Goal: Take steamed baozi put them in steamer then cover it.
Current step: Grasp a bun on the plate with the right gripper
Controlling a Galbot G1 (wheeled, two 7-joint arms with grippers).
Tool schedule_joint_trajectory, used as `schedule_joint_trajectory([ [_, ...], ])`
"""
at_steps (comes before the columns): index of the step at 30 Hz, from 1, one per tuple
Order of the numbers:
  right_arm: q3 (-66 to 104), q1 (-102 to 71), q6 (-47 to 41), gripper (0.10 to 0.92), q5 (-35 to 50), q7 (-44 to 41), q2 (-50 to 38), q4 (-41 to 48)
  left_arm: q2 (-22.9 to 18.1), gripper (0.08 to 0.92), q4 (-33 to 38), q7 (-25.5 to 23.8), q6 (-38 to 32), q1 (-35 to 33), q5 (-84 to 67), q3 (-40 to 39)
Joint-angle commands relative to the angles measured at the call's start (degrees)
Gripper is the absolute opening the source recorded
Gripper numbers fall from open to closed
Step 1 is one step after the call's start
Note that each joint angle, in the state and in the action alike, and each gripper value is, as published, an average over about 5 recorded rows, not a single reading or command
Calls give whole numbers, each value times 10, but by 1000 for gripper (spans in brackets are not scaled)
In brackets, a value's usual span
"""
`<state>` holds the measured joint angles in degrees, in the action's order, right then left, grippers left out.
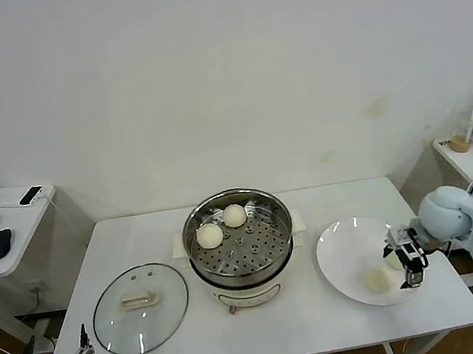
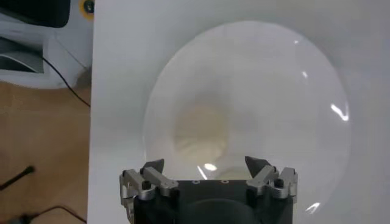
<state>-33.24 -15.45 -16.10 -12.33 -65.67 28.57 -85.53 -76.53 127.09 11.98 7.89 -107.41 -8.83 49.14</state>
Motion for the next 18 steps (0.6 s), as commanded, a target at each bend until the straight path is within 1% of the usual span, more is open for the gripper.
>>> schedule_joint_trajectory([
  [1, 24, -37, 0, 823, -14, 13, 26, 24, 0, 823, -2, 0, 0, 2, 0, 0],
  [14, 21, -34, -10, 819, -12, 23, 44, 31, -1, 823, -2, 0, 0, 2, 0, 1],
  [18, 21, -37, -14, 788, -13, 23, 43, 32, -2, 823, -1, 0, 0, 3, 0, 0],
])
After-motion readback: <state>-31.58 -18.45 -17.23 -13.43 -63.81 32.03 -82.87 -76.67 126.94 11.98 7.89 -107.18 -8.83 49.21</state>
